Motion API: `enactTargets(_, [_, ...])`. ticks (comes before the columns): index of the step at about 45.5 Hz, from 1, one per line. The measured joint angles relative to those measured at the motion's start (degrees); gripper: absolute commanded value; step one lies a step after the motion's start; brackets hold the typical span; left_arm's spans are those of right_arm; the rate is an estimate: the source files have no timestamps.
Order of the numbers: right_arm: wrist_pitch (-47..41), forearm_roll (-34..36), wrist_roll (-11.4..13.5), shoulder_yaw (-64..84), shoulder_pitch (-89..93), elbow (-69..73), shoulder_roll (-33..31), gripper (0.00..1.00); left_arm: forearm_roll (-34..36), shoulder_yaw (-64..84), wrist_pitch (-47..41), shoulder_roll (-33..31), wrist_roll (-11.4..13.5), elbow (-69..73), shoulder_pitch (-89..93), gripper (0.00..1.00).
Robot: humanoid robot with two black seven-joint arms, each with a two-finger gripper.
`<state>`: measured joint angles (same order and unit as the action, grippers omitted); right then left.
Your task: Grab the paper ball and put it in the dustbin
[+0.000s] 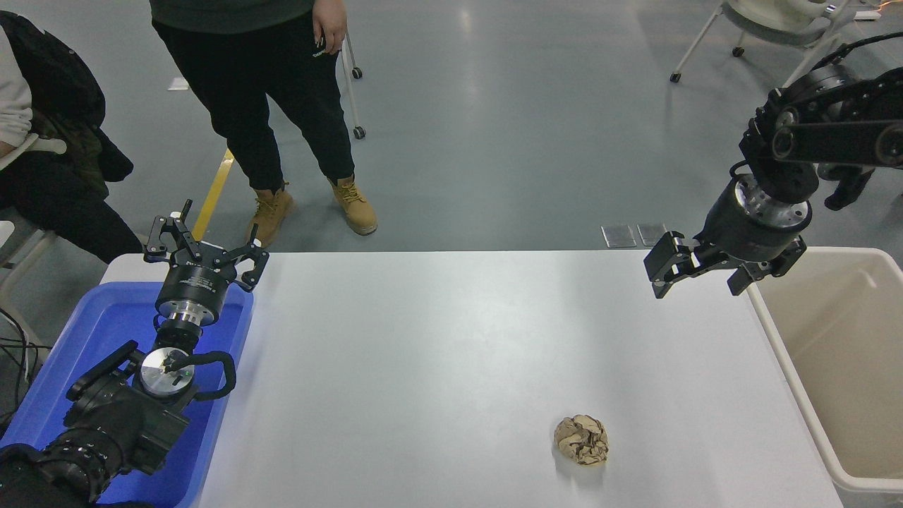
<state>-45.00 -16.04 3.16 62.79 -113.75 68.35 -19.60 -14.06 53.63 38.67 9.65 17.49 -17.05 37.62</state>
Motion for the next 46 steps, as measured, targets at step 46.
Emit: enactTargets(46, [0.00,0.47,0.00,-0.02,-0.24,-2.55,0.49,1.00,0.00,0.43,0.00,-0.07,0.00,0.09,0.00,0.99])
